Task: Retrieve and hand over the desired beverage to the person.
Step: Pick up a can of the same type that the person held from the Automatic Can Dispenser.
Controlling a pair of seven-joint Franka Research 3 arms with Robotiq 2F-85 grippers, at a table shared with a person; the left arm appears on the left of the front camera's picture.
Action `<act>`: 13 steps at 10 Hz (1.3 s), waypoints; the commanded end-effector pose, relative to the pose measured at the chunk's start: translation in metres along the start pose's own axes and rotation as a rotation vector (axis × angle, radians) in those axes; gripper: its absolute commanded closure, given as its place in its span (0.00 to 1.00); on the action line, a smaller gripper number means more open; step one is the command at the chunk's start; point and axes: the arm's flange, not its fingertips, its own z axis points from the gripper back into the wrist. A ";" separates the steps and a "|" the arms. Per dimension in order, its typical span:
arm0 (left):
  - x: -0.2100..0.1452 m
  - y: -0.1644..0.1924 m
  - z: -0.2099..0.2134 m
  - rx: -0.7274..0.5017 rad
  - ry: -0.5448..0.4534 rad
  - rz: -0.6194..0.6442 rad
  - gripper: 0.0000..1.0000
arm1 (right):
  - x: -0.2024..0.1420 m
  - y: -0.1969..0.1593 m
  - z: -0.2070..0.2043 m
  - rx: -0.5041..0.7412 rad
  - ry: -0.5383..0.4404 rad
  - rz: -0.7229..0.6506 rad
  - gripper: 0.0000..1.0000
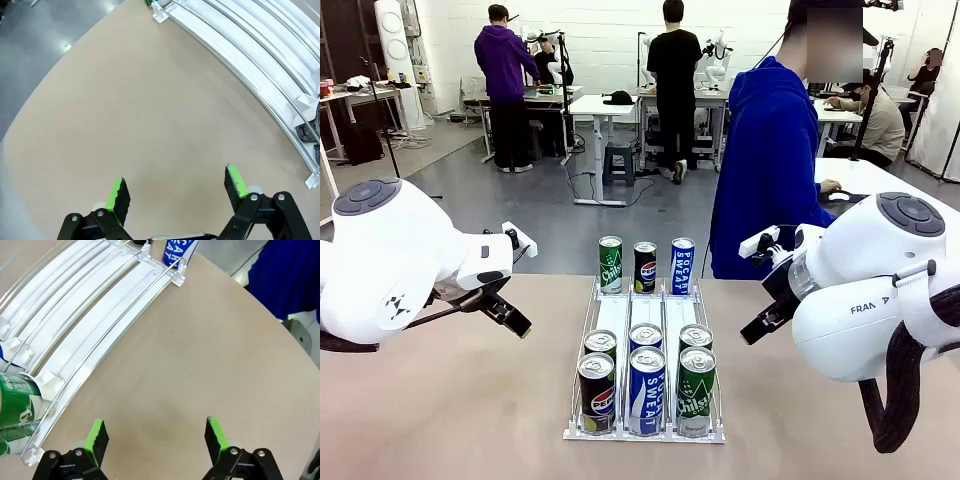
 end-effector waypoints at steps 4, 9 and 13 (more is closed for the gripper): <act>0.000 0.000 0.000 0.000 0.000 0.000 0.00 | 0.000 0.000 0.000 0.000 0.000 0.000 0.00; 0.000 0.000 0.000 0.000 0.000 0.000 0.00 | 0.000 0.000 0.000 0.000 0.000 0.000 0.00; 0.000 0.000 0.000 0.000 0.000 0.000 0.00 | 0.000 0.000 0.000 0.000 0.000 0.000 0.00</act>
